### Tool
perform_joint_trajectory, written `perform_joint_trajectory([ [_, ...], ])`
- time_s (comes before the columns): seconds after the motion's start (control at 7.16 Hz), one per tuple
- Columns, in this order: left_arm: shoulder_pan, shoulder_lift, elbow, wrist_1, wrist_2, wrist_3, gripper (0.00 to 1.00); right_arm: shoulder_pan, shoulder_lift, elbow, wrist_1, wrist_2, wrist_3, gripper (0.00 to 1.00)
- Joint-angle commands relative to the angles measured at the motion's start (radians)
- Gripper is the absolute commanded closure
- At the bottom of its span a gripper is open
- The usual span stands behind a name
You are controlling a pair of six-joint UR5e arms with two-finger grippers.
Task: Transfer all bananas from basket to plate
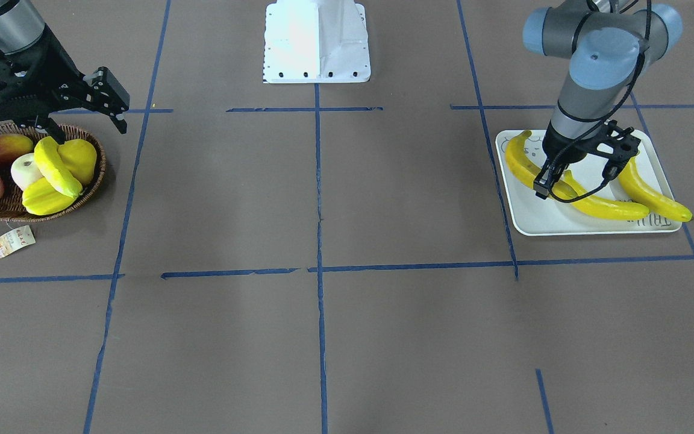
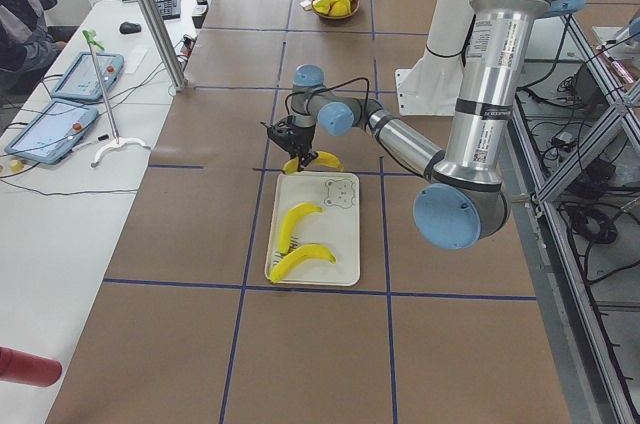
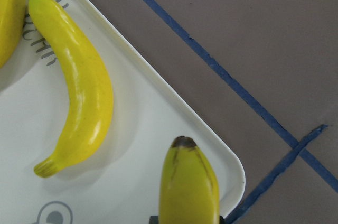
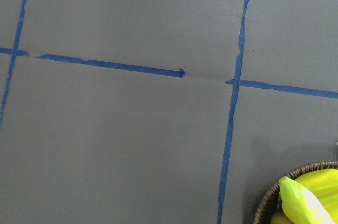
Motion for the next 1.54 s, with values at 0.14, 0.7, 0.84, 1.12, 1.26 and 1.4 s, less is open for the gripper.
perform_joint_trajectory([
  [0.14, -0.067, 0.018, 0.127, -0.133, 0.0, 0.08, 1.0, 0.0, -0.001, 0.006, 0.0, 0.0, 0.0, 0.0],
  [0.7, -0.094, 0.047, 0.244, -0.307, -0.005, 0.12, 0.76, -0.003, 0.002, 0.004, 0.0, -0.002, 0.001, 0.0],
  [0.84, -0.094, 0.049, 0.233, -0.308, -0.007, 0.122, 0.18, -0.003, 0.002, 0.004, 0.0, -0.002, 0.001, 0.0],
  [1.12, -0.107, 0.052, 0.198, -0.297, -0.09, 0.166, 0.0, -0.003, 0.002, 0.004, 0.0, -0.002, 0.001, 0.0],
  [1.26, -0.167, 0.058, 0.17, -0.289, -0.173, 0.189, 0.0, -0.003, 0.002, 0.004, 0.0, -0.002, 0.001, 0.0],
  [1.4, -0.205, 0.066, 0.123, -0.283, -0.228, 0.207, 0.0, -0.003, -0.001, 0.001, -0.003, -0.003, 0.001, 0.0],
])
